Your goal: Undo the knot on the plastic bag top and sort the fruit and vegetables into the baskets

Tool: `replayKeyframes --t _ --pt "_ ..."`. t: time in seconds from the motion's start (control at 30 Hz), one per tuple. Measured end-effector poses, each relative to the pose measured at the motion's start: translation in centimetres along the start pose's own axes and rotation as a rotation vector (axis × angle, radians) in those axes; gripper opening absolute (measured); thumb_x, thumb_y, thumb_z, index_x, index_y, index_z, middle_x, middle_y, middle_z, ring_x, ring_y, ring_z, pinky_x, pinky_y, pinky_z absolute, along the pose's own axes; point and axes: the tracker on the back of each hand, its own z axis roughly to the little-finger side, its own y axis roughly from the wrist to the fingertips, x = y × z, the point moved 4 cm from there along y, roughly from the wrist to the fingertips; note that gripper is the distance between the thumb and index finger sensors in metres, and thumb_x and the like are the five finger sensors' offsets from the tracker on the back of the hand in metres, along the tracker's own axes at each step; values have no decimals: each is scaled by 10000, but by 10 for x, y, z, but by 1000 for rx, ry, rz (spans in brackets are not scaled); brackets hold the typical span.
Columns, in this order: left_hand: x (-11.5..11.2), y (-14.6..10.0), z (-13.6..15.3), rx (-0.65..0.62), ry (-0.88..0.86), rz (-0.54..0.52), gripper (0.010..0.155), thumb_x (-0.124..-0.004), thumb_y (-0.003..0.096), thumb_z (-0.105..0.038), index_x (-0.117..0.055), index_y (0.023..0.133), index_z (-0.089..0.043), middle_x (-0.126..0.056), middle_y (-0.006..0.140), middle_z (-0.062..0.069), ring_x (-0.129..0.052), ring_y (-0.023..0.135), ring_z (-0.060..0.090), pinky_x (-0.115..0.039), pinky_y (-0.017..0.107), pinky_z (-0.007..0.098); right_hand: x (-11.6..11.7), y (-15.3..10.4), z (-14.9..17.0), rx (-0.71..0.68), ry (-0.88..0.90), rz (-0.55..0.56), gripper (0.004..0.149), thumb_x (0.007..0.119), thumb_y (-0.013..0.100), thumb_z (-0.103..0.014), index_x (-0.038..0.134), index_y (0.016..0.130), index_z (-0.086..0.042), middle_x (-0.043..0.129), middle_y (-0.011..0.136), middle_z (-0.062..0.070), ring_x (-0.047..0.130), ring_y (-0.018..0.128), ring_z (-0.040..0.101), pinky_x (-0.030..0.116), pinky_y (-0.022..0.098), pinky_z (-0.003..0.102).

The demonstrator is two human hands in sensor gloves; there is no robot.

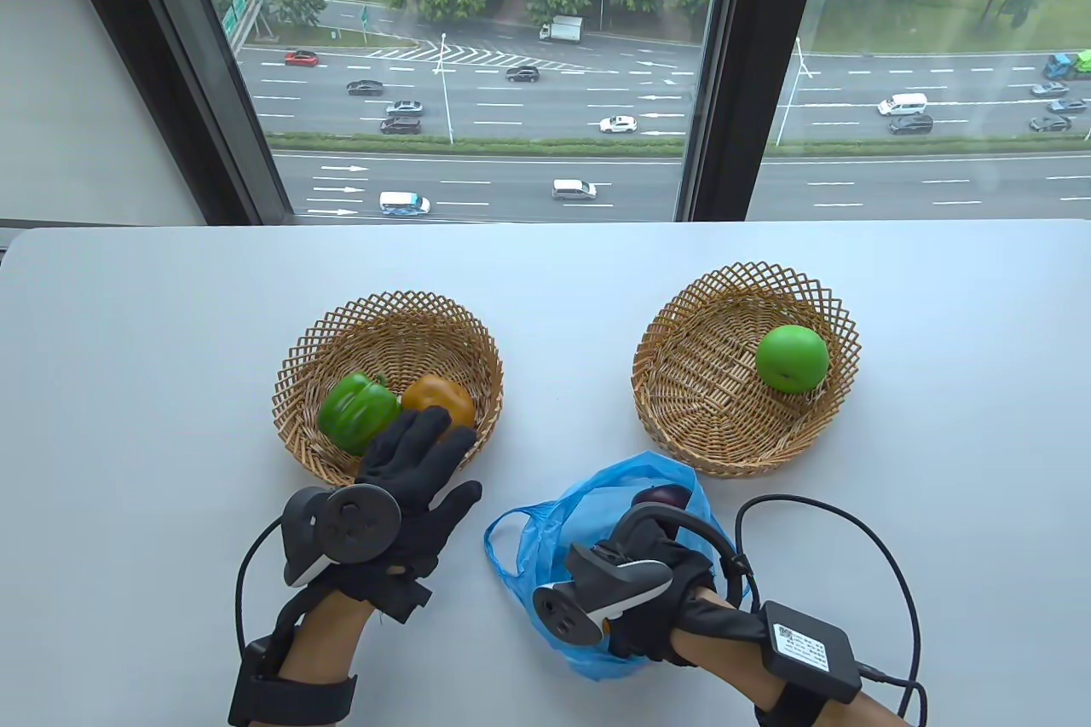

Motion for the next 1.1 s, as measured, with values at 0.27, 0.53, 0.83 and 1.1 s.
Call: replayKeyframes --t 0.27,0.53,0.83,1.1 --pt "0 0 0 -1 1 1 671 -746 483 -547 -739 1067 -216 -600 1180 146 -489 1058 451 -464 714 661 -19 -14 11 13 63 127 755 856 506 -560 638 1095 -142 744 1030 166 870 832 478 687 612 668" --pt "0 0 0 0 2 1 672 -746 483 -547 -738 1067 -215 -600 1180 145 -491 1058 451 -465 714 660 -33 -26 14 0 101 204 761 831 525 -543 565 1101 -123 709 1038 187 867 835 481 696 610 656" --pt "0 0 0 2 3 -2 672 -746 484 -546 -736 1069 -215 -597 1181 146 -486 1059 452 -462 715 660 -56 -47 18 -14 119 366 737 807 528 -544 588 1090 -120 740 1011 180 896 803 460 717 594 645" --pt "1 0 2 11 9 -4 694 -744 485 -546 -682 1098 -227 -573 1190 144 -469 1063 453 -457 717 660 -72 -68 29 11 131 488 711 773 530 -553 611 1082 -136 765 987 168 918 766 438 732 579 628"
